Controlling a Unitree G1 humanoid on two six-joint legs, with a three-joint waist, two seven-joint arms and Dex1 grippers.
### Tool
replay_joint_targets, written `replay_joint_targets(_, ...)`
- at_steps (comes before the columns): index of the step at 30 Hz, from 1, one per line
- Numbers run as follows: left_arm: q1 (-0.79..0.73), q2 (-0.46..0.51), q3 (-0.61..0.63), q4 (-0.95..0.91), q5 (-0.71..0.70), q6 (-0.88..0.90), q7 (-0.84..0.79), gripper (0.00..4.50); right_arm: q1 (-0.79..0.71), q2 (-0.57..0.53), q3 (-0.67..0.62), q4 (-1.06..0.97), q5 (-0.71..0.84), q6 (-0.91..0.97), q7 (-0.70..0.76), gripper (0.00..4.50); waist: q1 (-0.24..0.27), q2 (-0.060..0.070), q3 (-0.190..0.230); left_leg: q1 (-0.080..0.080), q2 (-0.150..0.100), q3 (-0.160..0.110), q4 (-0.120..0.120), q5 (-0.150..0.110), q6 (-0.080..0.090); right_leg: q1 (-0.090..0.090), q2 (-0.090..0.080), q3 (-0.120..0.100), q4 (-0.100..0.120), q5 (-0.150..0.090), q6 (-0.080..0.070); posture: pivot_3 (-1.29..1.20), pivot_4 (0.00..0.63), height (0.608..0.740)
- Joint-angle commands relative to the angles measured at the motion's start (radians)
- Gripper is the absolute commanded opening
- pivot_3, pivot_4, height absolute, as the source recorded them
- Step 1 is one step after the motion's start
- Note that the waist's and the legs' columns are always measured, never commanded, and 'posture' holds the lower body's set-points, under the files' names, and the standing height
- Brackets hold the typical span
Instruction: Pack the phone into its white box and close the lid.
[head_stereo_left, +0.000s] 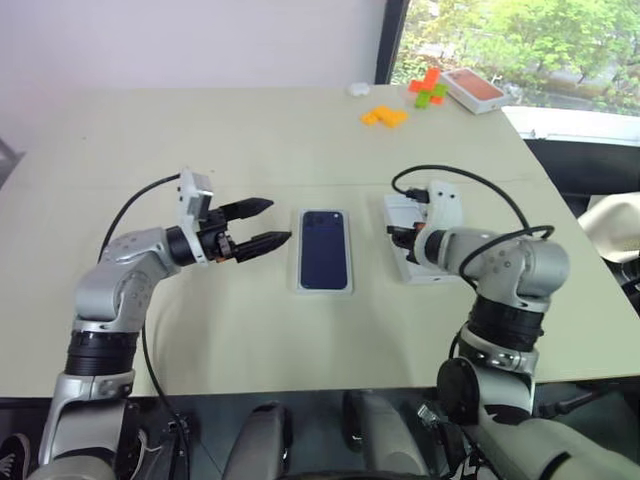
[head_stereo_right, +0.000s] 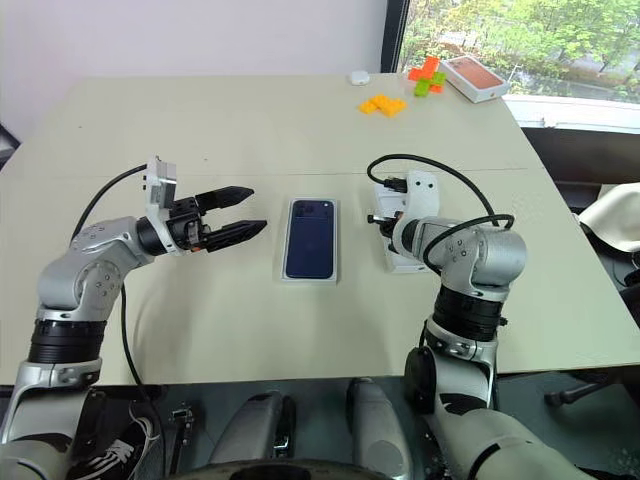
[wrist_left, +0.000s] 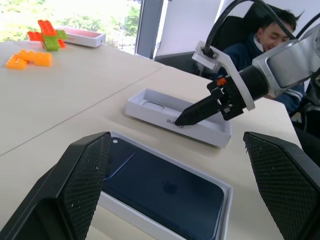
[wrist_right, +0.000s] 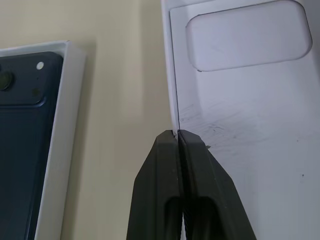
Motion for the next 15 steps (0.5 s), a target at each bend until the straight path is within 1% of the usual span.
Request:
replay_joint_targets(1, 0.002, 0.006, 0.017, -0.042, -0.016, -0.003, 0.005, 4.5, -0.032, 0.0, -0.039, -0.001, -0.013, 0.007, -0.039, 1.87, 0.0, 0.0, 0.0, 0.0, 0.0, 0.0, 0.0, 0.0, 0.0, 0.0, 0.0, 0.0, 0.0, 0.0, 0.0, 0.0, 0.15, 0.74)
replay_joint_targets(2, 0.002, 0.006, 0.019, -0.041, -0.017, -0.001, 0.005, 4.5, -0.04, -0.003, -0.041, 0.003, -0.013, 0.007, -0.044, 2.32, 0.0, 0.0, 0.0, 0.0, 0.0, 0.0, 0.0, 0.0, 0.0, 0.0, 0.0, 0.0, 0.0, 0.0, 0.0, 0.0, 0.15, 0.74)
replay_joint_targets(3, 0.001, 0.006, 0.02, -0.04, -0.018, 0.0, 0.004, 4.5, -0.054, -0.01, -0.039, 0.006, -0.011, 0.007, -0.043, 2.9, 0.0, 0.0, 0.0, 0.0, 0.0, 0.0, 0.0, 0.0, 0.0, 0.0, 0.0, 0.0, 0.0, 0.0, 0.0, 0.0, 0.15, 0.74)
replay_joint_targets(5, -0.002, 0.006, 0.022, -0.038, -0.022, 0.004, 0.002, 4.5, -0.066, -0.055, 0.012, 0.004, -0.008, 0.007, -0.025, 3.9, -0.001, 0.0, 0.0, 0.0, 0.0, 0.001, 0.0, 0.0, 0.0, 0.0, 0.0, 0.0, 0.0, 0.0, 0.0, 0.0, 0.15, 0.74)
replay_joint_targets(6, -0.003, 0.006, 0.023, -0.036, -0.023, 0.005, 0.001, 4.5, -0.068, -0.074, 0.035, 0.004, -0.007, 0.007, -0.016, 4.29, -0.001, 0.001, 0.0, 0.0, 0.0, 0.001, 0.0, 0.0, 0.0, 0.0, 0.0, 0.0, 0.0, 0.0, 0.0, 0.0, 0.15, 0.74)
replay_joint_targets(7, -0.004, 0.006, 0.022, -0.034, -0.022, 0.005, 0.001, 4.5, -0.069, -0.094, 0.051, 0.014, 0.012, 0.007, 0.003, 4.45, -0.002, 0.001, 0.0, 0.0, 0.0, 0.001, 0.0, 0.0, 0.0, 0.0, 0.0, 0.0, 0.0, 0.0, 0.0, 0.0, 0.15, 0.74)
replay_joint_targets(8, -0.005, 0.006, 0.022, -0.033, -0.021, 0.003, 0.0, 4.5, -0.072, -0.135, 0.088, 0.016, 0.029, 0.007, 0.033, 4.45, -0.002, 0.001, 0.0, 0.0, 0.0, 0.001, 0.0, 0.0, 0.0, 0.0, 0.0, 0.0, 0.0, 0.0, 0.0, 0.0, 0.15, 0.74)
replay_joint_targets(10, -0.008, 0.006, 0.024, -0.029, -0.024, 0.008, -0.001, 4.5, -0.081, -0.188, 0.106, 0.024, 0.062, 0.007, 0.072, 4.45, -0.002, 0.001, 0.0, 0.0, 0.0, 0.001, 0.0, 0.0, 0.0, 0.0, 0.0, 0.0, -0.001, 0.0, 0.0, 0.0, 0.15, 0.74)
replay_joint_targets(13, -0.009, 0.005, 0.023, -0.026, -0.024, 0.008, -0.003, 4.5, -0.092, -0.304, 0.18, 0.028, 0.124, 0.007, 0.153, 4.45, -0.001, 0.001, 0.0, 0.0, 0.0, 0.001, 0.0, 0.0, 0.0, 0.0, 0.0, 0.0, -0.001, 0.0, 0.0, 0.0, 0.15, 0.74)
replay_joint_targets(15, -0.009, 0.001, 0.021, -0.026, -0.025, 0.009, -0.002, 4.5, -0.097, -0.4, 0.257, 0.034, 0.153, 0.007, 0.221, 4.45, -0.001, 0.001, 0.0, 0.0, 0.0, 0.001, 0.0, 0.0, 0.001, 0.0, 0.0, 0.0, -0.001, 0.0, 0.0, 0.0, 0.15, 0.74)
